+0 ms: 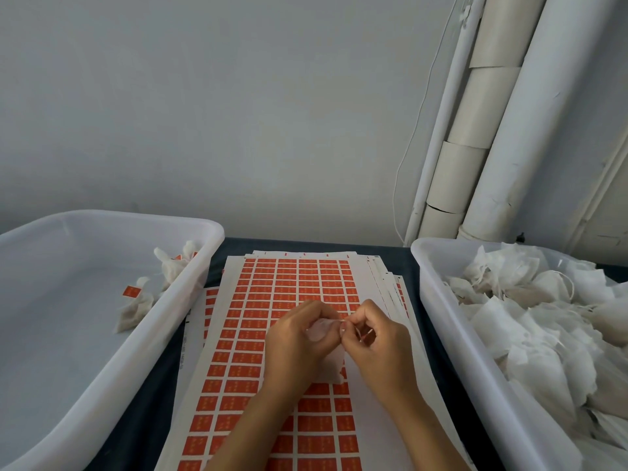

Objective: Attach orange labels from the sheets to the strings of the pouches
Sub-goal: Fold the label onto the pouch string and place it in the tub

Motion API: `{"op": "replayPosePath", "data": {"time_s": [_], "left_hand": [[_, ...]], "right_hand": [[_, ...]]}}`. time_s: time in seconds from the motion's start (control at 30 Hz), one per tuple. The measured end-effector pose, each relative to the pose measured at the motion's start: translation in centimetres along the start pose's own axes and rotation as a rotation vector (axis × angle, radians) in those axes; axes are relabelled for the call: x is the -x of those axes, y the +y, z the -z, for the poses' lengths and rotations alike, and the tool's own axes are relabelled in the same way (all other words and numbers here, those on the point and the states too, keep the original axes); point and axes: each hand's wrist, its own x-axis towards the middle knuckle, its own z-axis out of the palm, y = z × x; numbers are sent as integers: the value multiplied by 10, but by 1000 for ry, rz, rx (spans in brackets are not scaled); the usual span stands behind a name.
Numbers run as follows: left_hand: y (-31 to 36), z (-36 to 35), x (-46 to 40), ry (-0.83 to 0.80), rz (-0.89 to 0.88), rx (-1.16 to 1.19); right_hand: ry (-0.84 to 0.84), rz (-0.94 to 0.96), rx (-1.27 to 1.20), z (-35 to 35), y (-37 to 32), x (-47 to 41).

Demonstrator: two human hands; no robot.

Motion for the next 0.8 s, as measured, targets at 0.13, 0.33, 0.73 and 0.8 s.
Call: {"op": "replayPosePath", "data": {"time_s": [0.13,0.33,0.73,0.8], "left_hand": [[0,-1,-1,-121,111,191],[1,-2,0,-100,161,299],[1,2,-1,-19,37,-80],[1,4,-1,-8,67,-124]], "right_hand": [[-17,-17,-42,5,2,-1],[-54,12,-58,5,4,0],[66,49,132,6,3,1],[98,12,140,9,6,0]]}}
